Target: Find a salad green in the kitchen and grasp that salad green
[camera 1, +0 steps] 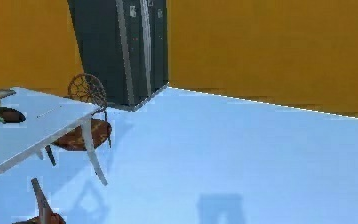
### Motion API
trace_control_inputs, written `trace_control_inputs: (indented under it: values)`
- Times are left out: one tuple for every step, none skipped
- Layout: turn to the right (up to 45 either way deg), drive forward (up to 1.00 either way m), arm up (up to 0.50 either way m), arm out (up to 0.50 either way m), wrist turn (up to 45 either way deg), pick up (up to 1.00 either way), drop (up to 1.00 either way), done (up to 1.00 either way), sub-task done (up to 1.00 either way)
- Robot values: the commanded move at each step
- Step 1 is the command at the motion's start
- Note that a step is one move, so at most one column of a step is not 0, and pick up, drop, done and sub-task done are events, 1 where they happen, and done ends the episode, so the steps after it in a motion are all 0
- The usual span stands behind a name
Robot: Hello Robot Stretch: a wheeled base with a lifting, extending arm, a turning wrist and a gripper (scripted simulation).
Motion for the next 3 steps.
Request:
trace_control_inputs:
  values:
    - [6.0, 0.0, 0.0, 0.0, 0.0, 0.0, 0.0, 0.0, 0.0]
    - [0.0, 0.7, 0.0, 0.0, 0.0, 0.0, 0.0, 0.0, 0.0]
    - [-15.0, 0.0, 0.0, 0.0, 0.0, 0.0, 0.0, 0.0, 0.0]
